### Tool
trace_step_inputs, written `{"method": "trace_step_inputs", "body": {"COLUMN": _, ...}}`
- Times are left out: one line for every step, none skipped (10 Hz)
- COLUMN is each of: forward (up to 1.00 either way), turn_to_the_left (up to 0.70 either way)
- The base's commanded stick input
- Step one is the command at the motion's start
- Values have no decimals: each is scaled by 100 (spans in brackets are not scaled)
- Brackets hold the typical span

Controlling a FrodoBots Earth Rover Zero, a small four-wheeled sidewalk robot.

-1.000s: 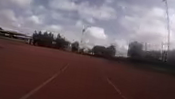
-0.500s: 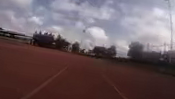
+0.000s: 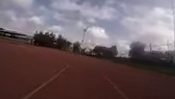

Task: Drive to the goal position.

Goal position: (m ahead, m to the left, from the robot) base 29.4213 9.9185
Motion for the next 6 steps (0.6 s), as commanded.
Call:
{"method": "trace_step_inputs", "body": {"forward": 70, "turn_to_the_left": 0}}
{"method": "trace_step_inputs", "body": {"forward": 70, "turn_to_the_left": 0}}
{"method": "trace_step_inputs", "body": {"forward": 70, "turn_to_the_left": 0}}
{"method": "trace_step_inputs", "body": {"forward": 70, "turn_to_the_left": 0}}
{"method": "trace_step_inputs", "body": {"forward": 70, "turn_to_the_left": 0}}
{"method": "trace_step_inputs", "body": {"forward": 70, "turn_to_the_left": 0}}
